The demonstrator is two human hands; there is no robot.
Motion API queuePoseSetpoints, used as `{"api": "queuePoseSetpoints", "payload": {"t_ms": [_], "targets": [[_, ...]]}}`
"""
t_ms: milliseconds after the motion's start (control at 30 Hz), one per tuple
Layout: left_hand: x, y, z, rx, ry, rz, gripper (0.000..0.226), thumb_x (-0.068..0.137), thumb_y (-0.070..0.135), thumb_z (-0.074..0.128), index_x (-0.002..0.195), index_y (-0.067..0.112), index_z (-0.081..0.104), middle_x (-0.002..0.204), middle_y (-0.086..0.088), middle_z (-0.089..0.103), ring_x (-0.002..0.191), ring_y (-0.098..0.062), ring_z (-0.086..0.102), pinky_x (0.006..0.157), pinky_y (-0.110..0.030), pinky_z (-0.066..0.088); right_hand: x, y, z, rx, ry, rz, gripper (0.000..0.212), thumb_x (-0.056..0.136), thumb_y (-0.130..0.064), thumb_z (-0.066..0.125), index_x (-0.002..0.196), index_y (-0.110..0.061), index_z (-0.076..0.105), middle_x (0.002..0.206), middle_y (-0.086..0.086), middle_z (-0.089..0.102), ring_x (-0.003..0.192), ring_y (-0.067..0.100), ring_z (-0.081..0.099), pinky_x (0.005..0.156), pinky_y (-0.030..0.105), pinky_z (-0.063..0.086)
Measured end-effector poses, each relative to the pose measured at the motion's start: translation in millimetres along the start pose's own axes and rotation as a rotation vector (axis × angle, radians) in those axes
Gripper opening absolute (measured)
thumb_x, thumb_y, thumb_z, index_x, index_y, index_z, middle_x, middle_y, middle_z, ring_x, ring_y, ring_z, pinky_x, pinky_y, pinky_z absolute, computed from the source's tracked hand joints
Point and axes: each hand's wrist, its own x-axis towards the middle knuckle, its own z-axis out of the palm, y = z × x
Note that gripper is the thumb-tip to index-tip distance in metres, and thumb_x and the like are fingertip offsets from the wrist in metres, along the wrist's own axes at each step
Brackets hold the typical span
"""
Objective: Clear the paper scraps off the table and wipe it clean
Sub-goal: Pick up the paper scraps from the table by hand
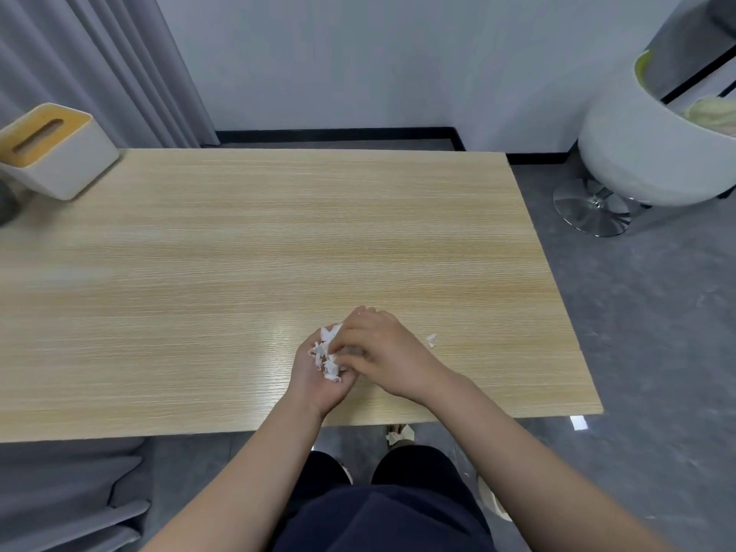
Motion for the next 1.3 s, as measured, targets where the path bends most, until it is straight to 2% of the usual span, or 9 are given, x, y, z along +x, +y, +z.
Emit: {"api": "queuePoseSetpoints", "payload": {"t_ms": [100,167,300,433,567,900,1033,1167,1300], "targets": [[0,-2,-2,-0.098,0.146,-0.033,0.034,0.051,-0.01,0.081,0.073,0.0,0.058,0.063,-0.011,0.062,0.056,-0.02,0.065,0.048,-0.028,0.054,0,2,-11,0.08,0.035,0.053,0.017,0.087,-0.021,0.062,0.1,-0.016,0.07,0.1,-0.002,0.065,0.097,0.016,0.055,0.092,0.031,0.034],[0,-4,4,-0.15,0.26,0.053,0.004,0.079,-0.003,0.059,0.083,-0.002,0.058,0.071,-0.015,0.068,0.063,-0.024,0.069,0.053,-0.034,0.058,-1,6,-23,0.136,0.099,0.09,0.016,0.087,-0.022,0.062,0.098,-0.015,0.07,0.096,-0.003,0.067,0.09,0.012,0.056,0.089,0.029,0.037],[4,-5,-3,-0.072,0.355,0.037,0.045,0.094,0.017,0.033,0.104,-0.011,0.066,0.119,-0.022,0.062,0.103,-0.034,0.065,0.093,-0.043,0.047,-14,33,-44,0.183,0.246,0.307,0.009,0.088,-0.018,0.063,0.094,-0.018,0.07,0.093,-0.009,0.064,0.086,0.002,0.055,0.082,0.015,0.04],[1,-1,-3,-0.028,0.266,0.004,0.043,0.077,0.004,0.067,0.117,-0.01,0.06,0.13,-0.021,0.055,0.116,-0.035,0.057,0.097,-0.044,0.045,-34,79,-38,0.106,0.29,0.585,0.009,0.089,-0.016,0.063,0.096,-0.017,0.069,0.094,-0.006,0.064,0.084,0.006,0.056,0.077,0.019,0.041],[1,-2,-8,-0.074,0.268,0.005,0.042,0.097,0.017,0.035,0.118,-0.009,0.059,0.13,-0.02,0.056,0.117,-0.034,0.056,0.097,-0.044,0.044,-42,116,-18,-0.019,0.116,0.765,0.018,0.088,-0.017,0.062,0.105,-0.013,0.068,0.104,0.001,0.064,0.088,0.011,0.056,0.075,0.023,0.039],[-7,0,-9,-0.03,0.267,0.002,0.036,0.084,0.011,0.057,0.113,-0.01,0.062,0.131,-0.02,0.055,0.118,-0.033,0.055,0.097,-0.044,0.043,-53,126,12,-0.098,0.026,0.738,0.013,0.09,-0.008,0.056,0.098,-0.007,0.067,0.093,0.003,0.059,0.087,0.018,0.056,0.071,0.024,0.038],[-11,2,-10,-0.058,0.201,-0.002,0.069,0.052,-0.008,0.081,0.118,-0.011,0.059,0.131,-0.02,0.055,0.117,-0.037,0.056,0.097,-0.045,0.044,-57,119,8,-0.017,0.088,0.737,0.006,0.088,-0.014,0.062,0.088,-0.011,0.068,0.081,-0.002,0.061,0.076,0.013,0.055,0.063,0.02,0.039],[-11,1,-13,-0.042,0.198,-0.023,0.053,0.062,0.002,0.07,0.114,-0.009,0.062,0.132,-0.018,0.054,0.114,-0.035,0.058,0.098,-0.043,0.042,-65,102,4,0.03,0.113,0.701,0.009,0.088,-0.011,0.061,0.088,-0.011,0.069,0.086,-0.002,0.063,0.079,0.01,0.055,0.069,0.02,0.043],[-13,1,-13,-0.024,0.167,-0.028,0.074,0.044,-0.007,0.086,0.115,-0.008,0.062,0.129,-0.018,0.057,0.115,-0.034,0.058,0.097,-0.042,0.043,-80,98,16,0.03,0.031,0.658,0.01,0.088,-0.012,0.059,0.086,-0.013,0.069,0.092,-0.006,0.054,0.085,0.009,0.051,0.074,0.02,0.038]]}}
